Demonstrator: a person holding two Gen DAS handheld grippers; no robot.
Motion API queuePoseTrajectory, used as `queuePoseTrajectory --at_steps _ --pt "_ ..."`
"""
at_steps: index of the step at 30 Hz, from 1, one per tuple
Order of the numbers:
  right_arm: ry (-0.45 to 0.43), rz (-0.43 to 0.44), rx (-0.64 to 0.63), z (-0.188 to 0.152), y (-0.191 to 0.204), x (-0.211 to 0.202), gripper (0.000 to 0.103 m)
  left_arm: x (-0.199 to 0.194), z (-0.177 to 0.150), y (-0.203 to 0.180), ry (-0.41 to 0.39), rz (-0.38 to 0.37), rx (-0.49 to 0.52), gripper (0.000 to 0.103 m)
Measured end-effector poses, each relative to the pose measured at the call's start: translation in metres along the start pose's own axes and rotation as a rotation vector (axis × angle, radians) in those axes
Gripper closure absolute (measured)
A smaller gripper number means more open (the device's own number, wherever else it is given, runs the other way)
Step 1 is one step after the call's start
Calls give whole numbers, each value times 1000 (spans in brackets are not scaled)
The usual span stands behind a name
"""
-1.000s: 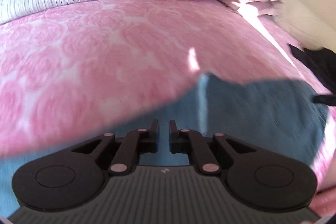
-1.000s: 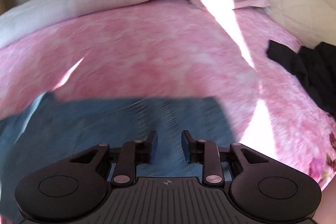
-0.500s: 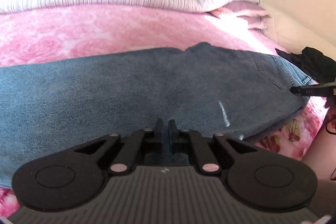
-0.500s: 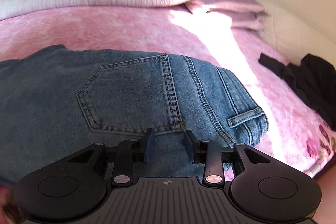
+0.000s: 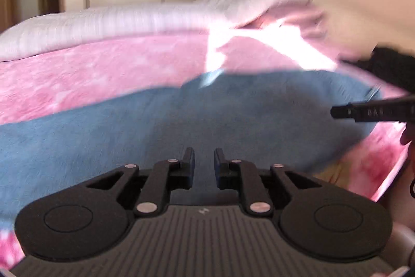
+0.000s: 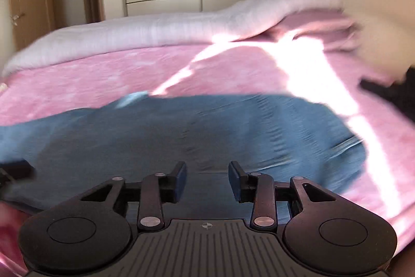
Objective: Fold clothes
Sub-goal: 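Raise both grippers away from the lengthwise-folded jeans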
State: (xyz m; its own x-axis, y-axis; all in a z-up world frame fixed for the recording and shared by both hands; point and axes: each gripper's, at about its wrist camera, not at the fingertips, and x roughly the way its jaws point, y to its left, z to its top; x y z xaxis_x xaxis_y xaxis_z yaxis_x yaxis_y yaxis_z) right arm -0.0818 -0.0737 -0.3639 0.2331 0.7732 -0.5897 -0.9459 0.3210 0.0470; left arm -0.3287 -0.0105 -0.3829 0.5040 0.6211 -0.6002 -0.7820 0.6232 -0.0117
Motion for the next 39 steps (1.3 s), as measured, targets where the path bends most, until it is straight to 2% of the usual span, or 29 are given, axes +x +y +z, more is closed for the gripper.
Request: queuePoseTrajectory --at_steps 2,3,6,8,11,13,14,16,17,18,22,29,39 --pt "68 -38 -14 -18 15 14 65 -6 -15 1 11 25 -58 87" --pt "16 -67 -47 -30 24 9 65 -14 -20 2 11 30 -95 86" --pt "6 -143 -163 -48 49 -9 65 -28 -29 1 71 72 -128 86" --pt "84 -127 -137 -49 48 -18 65 -39 -29 0 108 94 -140 86" --pt "144 -78 -22 -45 32 -33 65 -60 -22 -3 115 113 -161 83" --pt "138 -74 51 -39 26 -49 65 -76 -16 -7 106 131 -158 73" --pt "137 -75 47 -38 28 -55 64 -83 -13 -10 98 139 -155 72" --pt "134 -76 40 -35 32 -67 57 -94 -8 -15 84 147 -143 70" --pt "133 -76 37 -33 34 -72 46 -99 -5 -18 81 148 -135 70" --pt "131 -77 34 -32 36 -78 41 -103 -4 -21 79 151 -128 68" --pt "126 -78 20 -26 44 -102 40 -119 -6 -32 73 168 -104 60" --pt "134 -71 -6 -23 66 -130 39 -137 -16 -29 80 212 -117 57" --pt "88 -14 -55 -27 93 -153 39 -167 -29 -22 70 273 -128 51"
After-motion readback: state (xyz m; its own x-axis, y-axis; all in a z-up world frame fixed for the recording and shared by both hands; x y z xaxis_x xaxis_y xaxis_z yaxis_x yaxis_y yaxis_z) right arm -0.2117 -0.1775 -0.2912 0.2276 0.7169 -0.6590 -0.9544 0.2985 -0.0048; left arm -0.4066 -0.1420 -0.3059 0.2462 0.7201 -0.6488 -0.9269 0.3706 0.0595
